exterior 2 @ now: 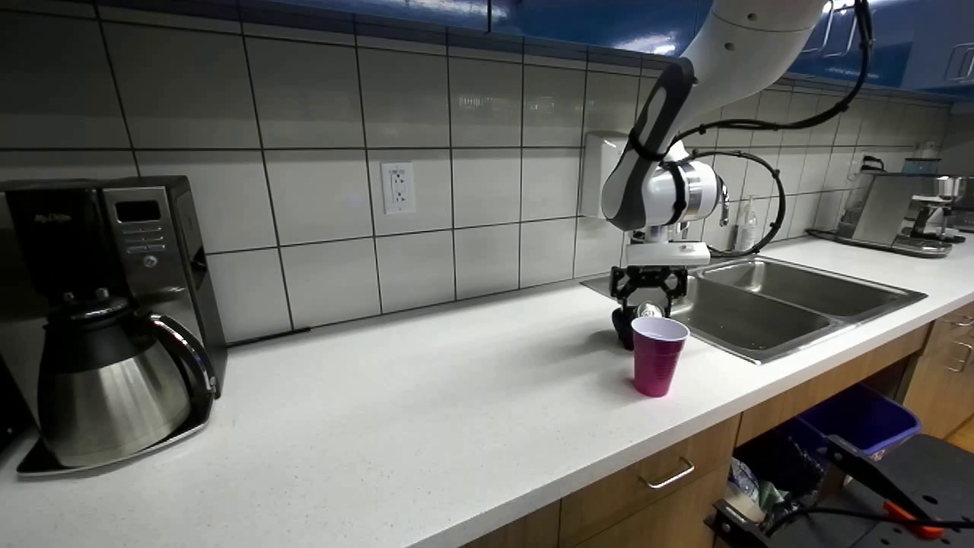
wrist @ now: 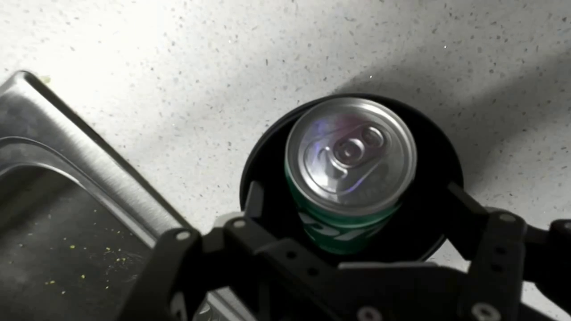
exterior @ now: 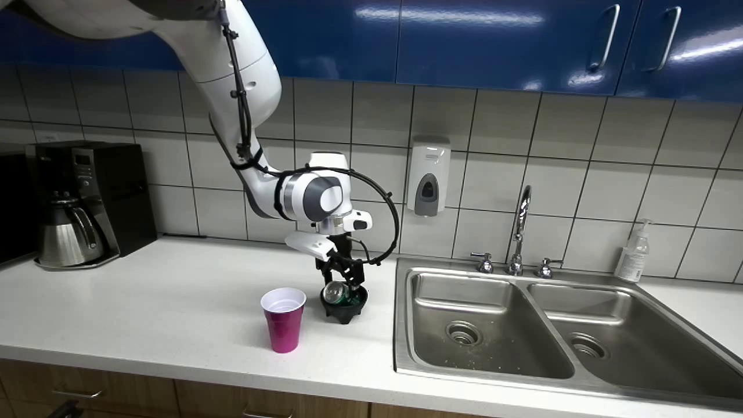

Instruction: Put the green can in the black bowl.

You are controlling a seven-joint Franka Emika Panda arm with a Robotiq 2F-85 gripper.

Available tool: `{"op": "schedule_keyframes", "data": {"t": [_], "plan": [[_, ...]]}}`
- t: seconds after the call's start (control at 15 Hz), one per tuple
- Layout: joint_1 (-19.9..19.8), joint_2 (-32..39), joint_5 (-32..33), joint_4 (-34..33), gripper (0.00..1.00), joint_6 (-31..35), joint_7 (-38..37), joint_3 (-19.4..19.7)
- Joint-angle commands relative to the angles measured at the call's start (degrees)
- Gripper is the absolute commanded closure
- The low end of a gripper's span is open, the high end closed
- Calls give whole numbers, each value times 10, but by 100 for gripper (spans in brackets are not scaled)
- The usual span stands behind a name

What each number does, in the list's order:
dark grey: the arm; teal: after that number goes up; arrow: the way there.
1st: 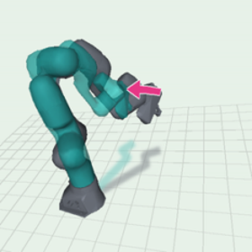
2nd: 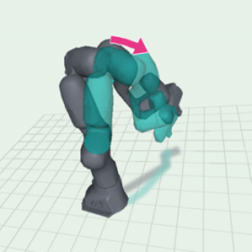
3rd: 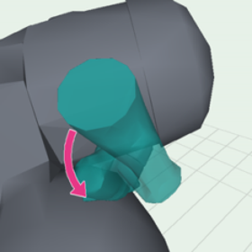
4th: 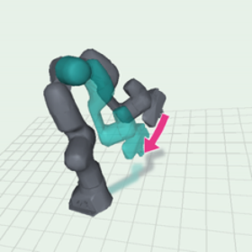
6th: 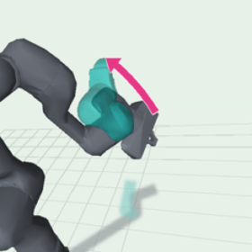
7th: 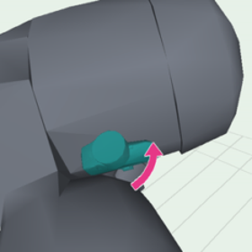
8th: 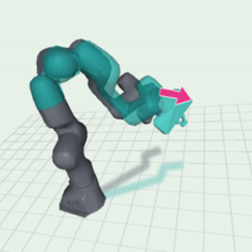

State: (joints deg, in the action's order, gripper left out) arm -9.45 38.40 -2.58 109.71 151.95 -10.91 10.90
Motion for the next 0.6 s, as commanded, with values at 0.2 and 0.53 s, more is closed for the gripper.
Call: {"op": "schedule_keyframes", "data": {"t": [0.2, 0.53], "plan": [[-8, -14, -7, -8, 0, -20, 16, -6], [10, -55, 13, 25, 0, -7, 15, 7]]}}
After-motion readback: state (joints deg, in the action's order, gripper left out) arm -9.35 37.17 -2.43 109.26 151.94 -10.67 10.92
